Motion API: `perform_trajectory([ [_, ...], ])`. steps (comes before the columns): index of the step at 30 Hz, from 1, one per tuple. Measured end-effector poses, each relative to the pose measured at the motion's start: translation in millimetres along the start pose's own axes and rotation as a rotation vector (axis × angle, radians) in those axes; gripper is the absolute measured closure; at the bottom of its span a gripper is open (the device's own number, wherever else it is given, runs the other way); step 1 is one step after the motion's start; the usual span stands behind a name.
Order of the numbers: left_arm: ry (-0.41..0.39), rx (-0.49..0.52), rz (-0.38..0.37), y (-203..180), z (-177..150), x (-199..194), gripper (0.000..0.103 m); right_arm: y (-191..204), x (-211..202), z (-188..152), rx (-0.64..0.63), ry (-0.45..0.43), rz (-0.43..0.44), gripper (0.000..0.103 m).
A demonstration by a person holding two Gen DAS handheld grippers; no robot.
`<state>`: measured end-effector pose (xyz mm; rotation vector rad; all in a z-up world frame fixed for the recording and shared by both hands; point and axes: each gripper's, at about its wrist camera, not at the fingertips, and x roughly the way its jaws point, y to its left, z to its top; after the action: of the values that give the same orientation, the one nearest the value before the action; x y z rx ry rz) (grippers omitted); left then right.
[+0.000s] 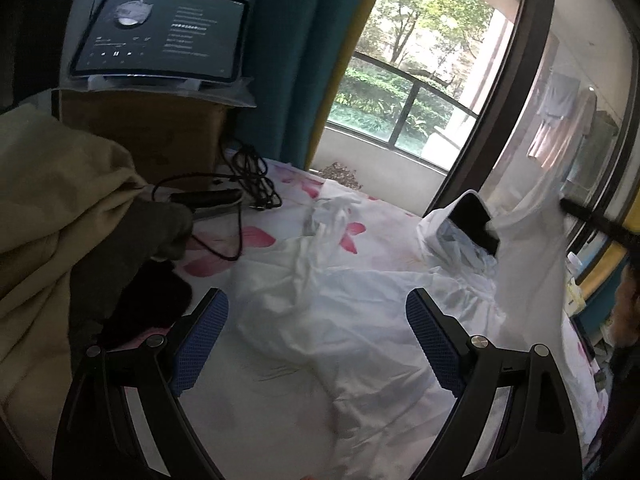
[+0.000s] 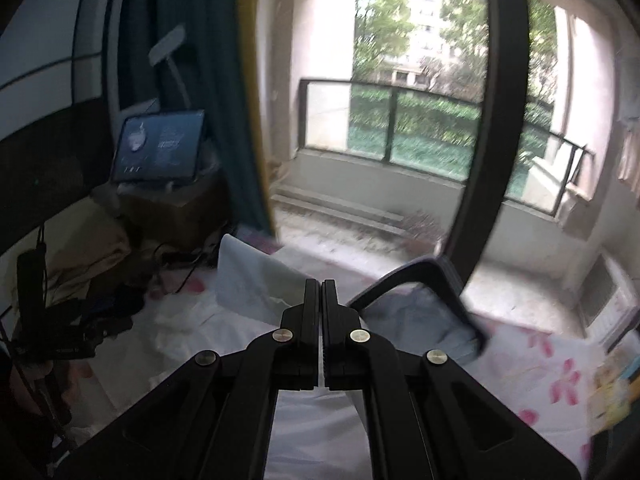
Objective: Fold large clothes
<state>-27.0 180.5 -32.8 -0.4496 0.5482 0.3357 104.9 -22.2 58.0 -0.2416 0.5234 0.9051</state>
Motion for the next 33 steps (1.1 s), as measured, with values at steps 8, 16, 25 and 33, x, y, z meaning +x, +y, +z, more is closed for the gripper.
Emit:
perform_trajectory([
  [8,0.029,0.02,0.005,-2,0,8,0.011,22,59,-58,0.094,0.207,0.087,0.101],
  [16,0.057,0.081,-0.009,-39,4,27,0.011,24,54,-100,0.071,0.309,0.178,0.05],
  [25,0.103,0.165,-0.034,-97,1,55,0.011,-110,-12,-117,0.218,0.227,-0.065,0.05],
  [33,0.145,0.199,-0.027,-130,-5,76,0.011,-240,-43,-153,0.398,0.212,-0.297,0.051],
])
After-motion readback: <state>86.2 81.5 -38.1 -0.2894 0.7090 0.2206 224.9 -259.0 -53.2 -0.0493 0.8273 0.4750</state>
